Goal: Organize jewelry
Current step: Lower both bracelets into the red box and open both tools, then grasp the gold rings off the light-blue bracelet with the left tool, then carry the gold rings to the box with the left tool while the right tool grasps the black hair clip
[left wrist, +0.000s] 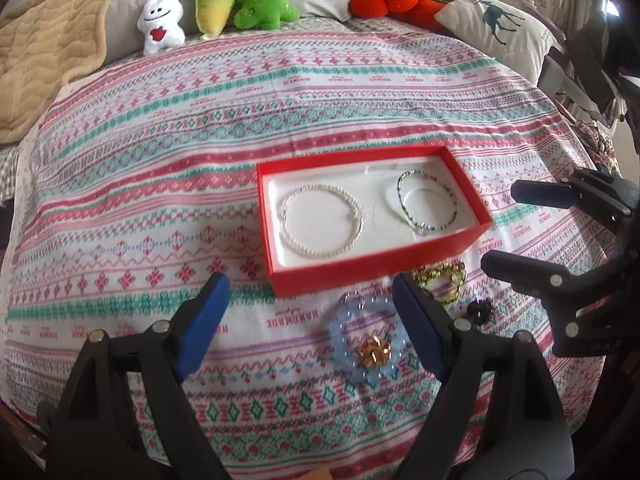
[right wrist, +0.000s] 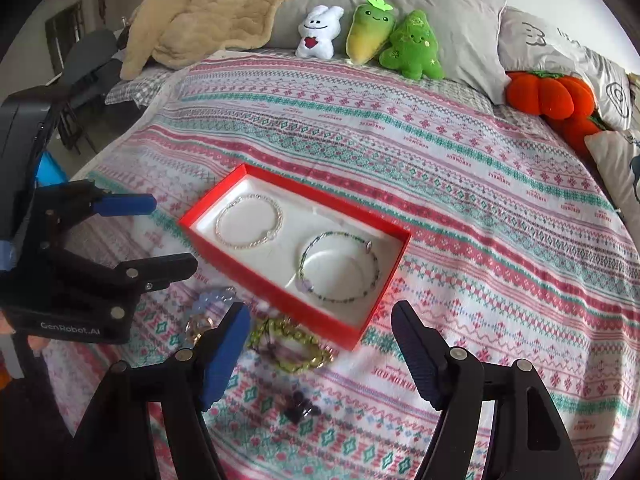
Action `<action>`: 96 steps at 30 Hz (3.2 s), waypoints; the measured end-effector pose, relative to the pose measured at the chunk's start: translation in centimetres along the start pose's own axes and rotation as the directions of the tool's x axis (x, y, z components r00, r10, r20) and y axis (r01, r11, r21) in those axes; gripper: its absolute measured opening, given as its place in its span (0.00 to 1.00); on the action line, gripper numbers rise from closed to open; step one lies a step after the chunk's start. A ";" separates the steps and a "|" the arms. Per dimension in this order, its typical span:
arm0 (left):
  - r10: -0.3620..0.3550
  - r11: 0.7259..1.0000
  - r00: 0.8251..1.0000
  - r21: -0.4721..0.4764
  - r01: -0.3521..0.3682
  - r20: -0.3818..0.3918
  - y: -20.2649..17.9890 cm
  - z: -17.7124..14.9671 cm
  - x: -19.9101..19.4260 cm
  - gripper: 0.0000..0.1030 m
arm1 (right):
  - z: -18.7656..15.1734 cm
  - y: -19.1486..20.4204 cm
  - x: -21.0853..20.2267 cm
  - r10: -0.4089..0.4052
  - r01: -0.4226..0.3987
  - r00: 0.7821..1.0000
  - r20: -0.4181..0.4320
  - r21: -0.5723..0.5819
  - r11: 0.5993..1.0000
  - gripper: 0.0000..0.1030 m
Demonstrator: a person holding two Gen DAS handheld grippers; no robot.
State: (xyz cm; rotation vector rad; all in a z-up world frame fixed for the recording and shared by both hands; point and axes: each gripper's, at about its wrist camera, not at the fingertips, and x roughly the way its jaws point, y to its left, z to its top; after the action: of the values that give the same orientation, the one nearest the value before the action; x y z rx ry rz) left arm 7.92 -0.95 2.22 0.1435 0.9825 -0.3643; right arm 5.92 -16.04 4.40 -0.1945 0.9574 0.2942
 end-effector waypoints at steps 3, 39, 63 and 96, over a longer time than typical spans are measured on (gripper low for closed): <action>0.009 1.000 1.000 -0.012 -0.009 -0.023 0.1 -0.9 -0.2 0.85 | -0.6 0.4 -0.1 0.014 -0.014 1.000 -0.021 0.018 1.000 0.73; 0.029 0.999 0.994 -0.033 -0.032 -0.101 0.4 -7.9 1.3 0.94 | -7.1 0.5 1.6 0.019 -0.005 0.990 -0.138 0.102 0.995 0.82; -0.172 0.985 0.983 -0.034 0.171 -0.055 -3.1 -4.8 3.0 0.42 | -7.3 1.0 1.9 0.012 -0.002 0.990 -0.140 0.071 0.997 0.82; -0.098 0.994 0.994 -0.059 0.096 -0.041 -2.2 -4.8 1.2 0.19 | -6.6 1.0 4.2 0.000 0.012 0.984 -0.179 0.064 0.998 0.24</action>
State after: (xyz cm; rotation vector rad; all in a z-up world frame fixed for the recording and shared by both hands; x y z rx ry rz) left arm 3.94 -1.92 -1.37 0.0526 1.0445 -0.4231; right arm 2.77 -16.37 -2.76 -0.1666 1.1429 0.2428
